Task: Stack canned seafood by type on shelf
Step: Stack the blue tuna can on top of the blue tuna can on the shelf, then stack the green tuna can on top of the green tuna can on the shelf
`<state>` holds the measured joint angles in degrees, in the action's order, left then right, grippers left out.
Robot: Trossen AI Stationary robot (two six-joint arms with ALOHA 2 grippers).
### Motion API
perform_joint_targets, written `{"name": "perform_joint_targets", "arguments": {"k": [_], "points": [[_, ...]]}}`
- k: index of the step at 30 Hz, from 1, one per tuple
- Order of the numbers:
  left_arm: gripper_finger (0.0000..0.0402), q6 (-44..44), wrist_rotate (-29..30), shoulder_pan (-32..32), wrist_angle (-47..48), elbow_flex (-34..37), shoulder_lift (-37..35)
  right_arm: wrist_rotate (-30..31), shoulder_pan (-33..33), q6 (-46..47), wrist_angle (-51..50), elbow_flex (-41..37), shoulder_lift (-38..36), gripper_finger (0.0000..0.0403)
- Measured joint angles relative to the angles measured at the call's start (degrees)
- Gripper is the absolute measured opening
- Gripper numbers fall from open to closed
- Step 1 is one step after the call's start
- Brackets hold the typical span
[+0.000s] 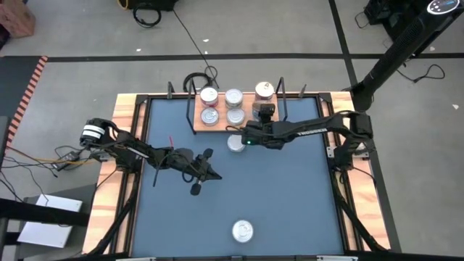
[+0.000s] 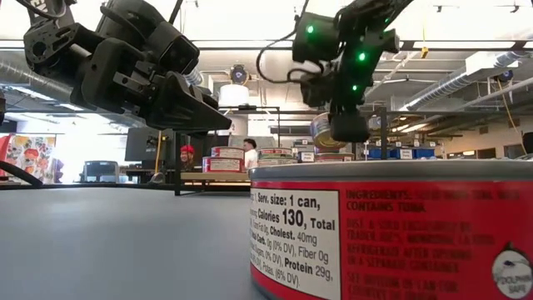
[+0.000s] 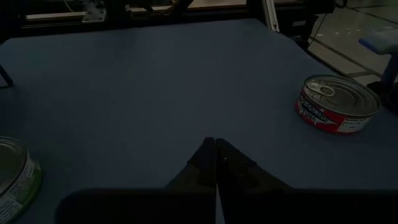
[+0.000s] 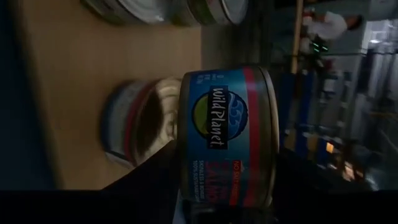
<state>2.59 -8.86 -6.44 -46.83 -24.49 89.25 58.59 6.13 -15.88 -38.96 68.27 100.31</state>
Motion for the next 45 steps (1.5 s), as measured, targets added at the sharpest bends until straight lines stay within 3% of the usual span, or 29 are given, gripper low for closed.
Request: {"name": "perform_joint_targets", "arguments": {"k": [7,13,30,40,45], "points": [[0.0005,0.07,-0.02,0.00,-0.02,0.00,0.00,2.99,1.89,0.74,0.81,0.00,2.47,0.0203],[0.0005,-0.03,0.13,0.00,-0.02,0.00,0.00,-0.90,3.04,1.54,0.80,0.07,2.62,0.0208],[0.0005,-0.70,0.77,0.00,-0.02,0.00,0.00,-4.27,3.24,0.48,-0.41,0.04,2.09,0.0345],[0.0005,-3.12,0.90,0.00,0.00,0.00,0.00,-3.45,1.45,2.73,-3.45,0.03,-4.65,0.0334],[0.0005,-3.23,0.93,-0.01,-0.01,0.00,0.00,-5.66,-2.41,10.94,-6.29,0.02,-9.48,0.0315]]}}
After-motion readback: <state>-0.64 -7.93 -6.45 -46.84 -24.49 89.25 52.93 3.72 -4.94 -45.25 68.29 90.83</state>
